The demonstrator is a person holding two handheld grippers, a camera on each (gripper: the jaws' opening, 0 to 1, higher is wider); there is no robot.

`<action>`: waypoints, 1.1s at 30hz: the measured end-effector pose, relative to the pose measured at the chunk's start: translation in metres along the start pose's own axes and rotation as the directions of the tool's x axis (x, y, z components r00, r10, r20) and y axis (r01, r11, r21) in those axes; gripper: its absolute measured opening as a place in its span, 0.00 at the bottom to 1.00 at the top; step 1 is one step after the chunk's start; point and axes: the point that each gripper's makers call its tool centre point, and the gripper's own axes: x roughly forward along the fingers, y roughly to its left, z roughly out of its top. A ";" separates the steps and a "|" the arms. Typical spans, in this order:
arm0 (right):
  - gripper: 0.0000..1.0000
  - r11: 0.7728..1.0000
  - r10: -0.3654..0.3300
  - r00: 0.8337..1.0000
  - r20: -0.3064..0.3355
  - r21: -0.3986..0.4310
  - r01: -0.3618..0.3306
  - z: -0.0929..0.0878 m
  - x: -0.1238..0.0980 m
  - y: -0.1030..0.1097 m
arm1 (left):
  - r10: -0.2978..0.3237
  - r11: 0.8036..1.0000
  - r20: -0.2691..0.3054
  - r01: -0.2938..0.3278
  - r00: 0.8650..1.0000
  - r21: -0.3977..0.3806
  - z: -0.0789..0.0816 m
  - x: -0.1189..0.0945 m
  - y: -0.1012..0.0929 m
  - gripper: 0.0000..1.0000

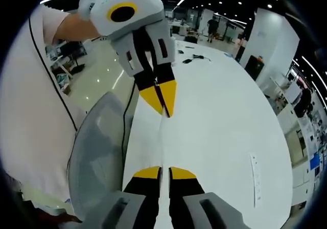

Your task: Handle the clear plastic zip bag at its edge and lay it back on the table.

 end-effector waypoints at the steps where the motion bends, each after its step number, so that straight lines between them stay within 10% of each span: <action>1: 0.01 1.000 0.002 1.000 -0.001 0.002 -0.002 0.000 0.000 0.000 | 0.001 1.000 0.002 -0.001 1.000 -0.001 0.001 0.000 0.000 0.00; 33: 0.00 0.998 -0.039 0.999 -0.034 -0.041 0.038 -0.002 -0.001 -0.004 | 0.031 0.999 0.012 -0.031 0.999 -0.021 0.002 0.002 0.003 0.04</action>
